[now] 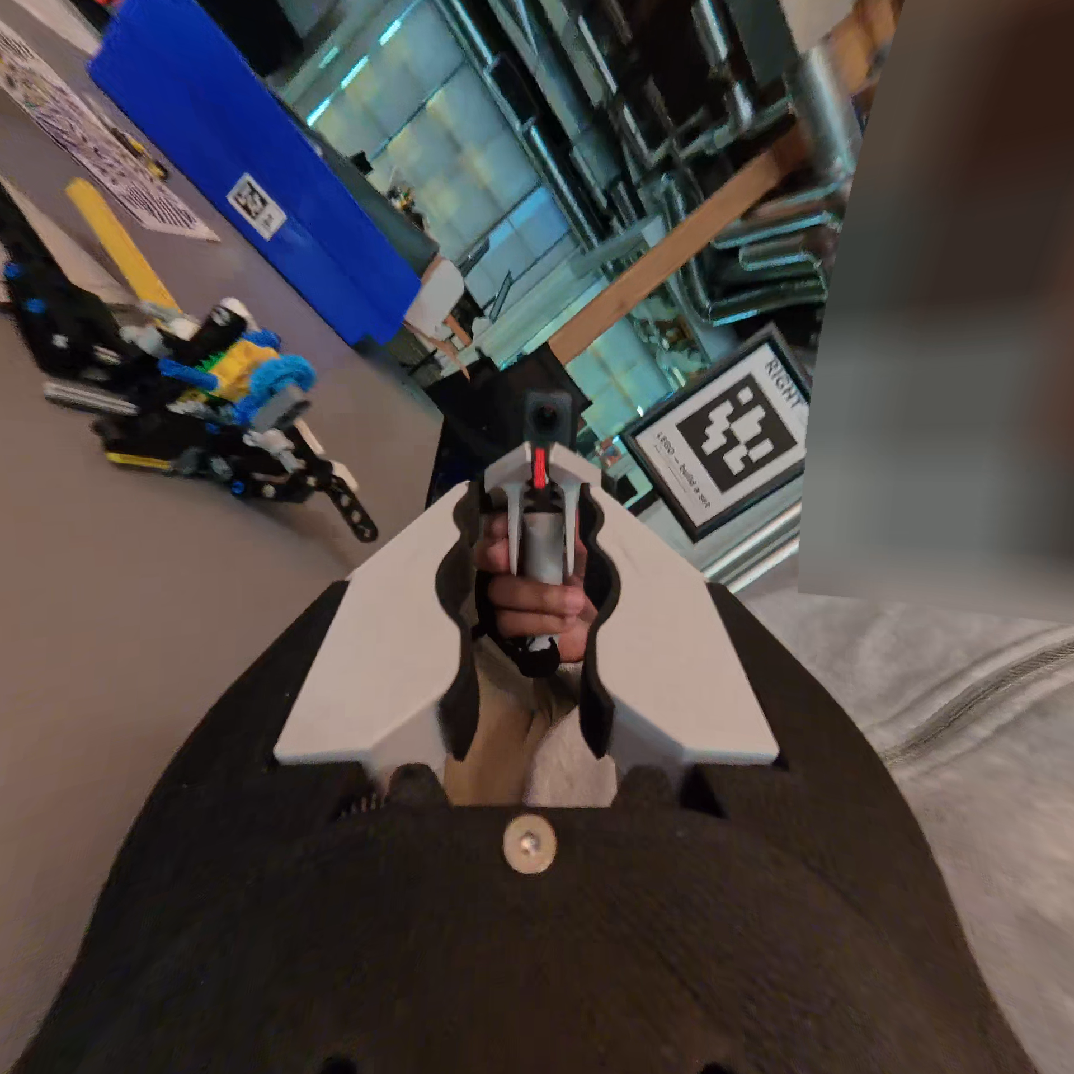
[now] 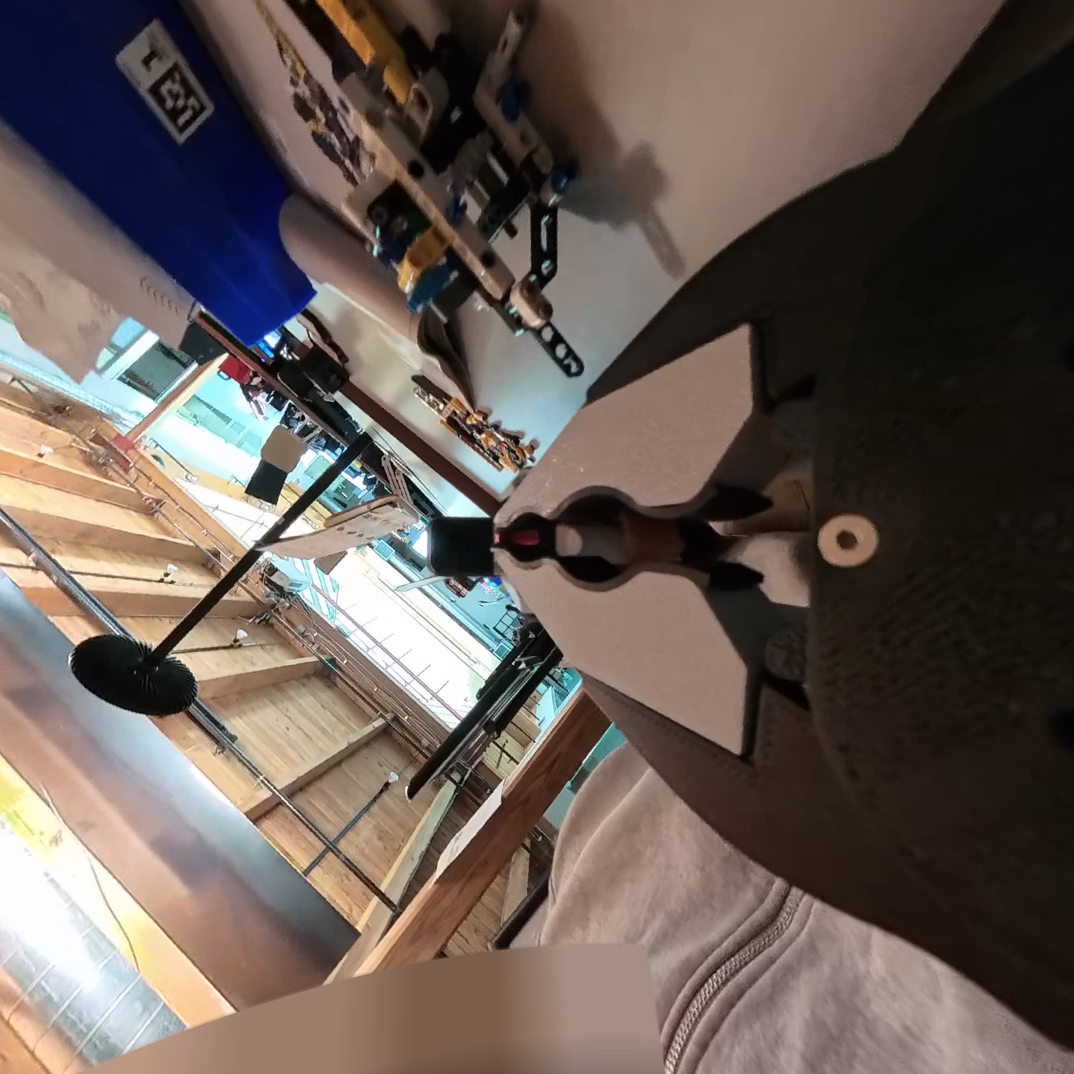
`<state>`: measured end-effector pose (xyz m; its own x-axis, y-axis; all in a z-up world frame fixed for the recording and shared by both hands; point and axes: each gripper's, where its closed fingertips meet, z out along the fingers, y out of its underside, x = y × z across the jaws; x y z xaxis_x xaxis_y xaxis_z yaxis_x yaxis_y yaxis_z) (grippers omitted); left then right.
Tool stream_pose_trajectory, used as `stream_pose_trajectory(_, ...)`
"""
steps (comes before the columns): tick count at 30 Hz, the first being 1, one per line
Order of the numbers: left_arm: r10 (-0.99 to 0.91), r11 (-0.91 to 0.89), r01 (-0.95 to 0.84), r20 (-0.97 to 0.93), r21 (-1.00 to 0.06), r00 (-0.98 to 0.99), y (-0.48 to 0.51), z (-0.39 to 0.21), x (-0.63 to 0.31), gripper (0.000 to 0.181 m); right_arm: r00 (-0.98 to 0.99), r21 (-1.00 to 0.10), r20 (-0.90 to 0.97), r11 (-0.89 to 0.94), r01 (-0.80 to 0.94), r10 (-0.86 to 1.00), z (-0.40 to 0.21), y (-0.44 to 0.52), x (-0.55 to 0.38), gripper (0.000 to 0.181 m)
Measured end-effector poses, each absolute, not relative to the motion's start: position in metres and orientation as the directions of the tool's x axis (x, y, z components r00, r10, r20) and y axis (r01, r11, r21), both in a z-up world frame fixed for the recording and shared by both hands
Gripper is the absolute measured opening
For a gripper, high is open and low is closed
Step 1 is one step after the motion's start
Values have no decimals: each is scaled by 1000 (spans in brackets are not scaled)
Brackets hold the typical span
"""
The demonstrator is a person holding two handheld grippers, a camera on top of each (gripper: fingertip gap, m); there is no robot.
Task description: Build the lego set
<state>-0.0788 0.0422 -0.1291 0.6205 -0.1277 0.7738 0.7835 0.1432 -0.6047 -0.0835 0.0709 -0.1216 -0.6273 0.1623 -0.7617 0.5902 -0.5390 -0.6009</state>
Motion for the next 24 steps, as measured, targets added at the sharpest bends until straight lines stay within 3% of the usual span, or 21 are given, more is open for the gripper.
stream_pose_trajectory(6, -76, 48, 698, 694, -715, 716, 49, -128, -55, 23, -679, -652, -718, -492, 577, 155, -112, 46, -71, 1)
stream_pose_trajectory(9, -61, 82, 656, 654, -750, 754, 43, -117, -55, 2, -697, -679, -696, -470, 564, 171, -112, 38, -66, 1)
stream_pose_trajectory(12, -30, 71, 603, 602, -795, 798, 40, -117, -54, 2, -700, -677, -696, -473, 564, 161, -112, 36, -65, 1)
stream_pose_trajectory(24, -66, 172, 655, 655, -736, 753, 26, -108, -71, 1, -713, -686, -688, -443, 577, 136, -110, 40, -65, 1)
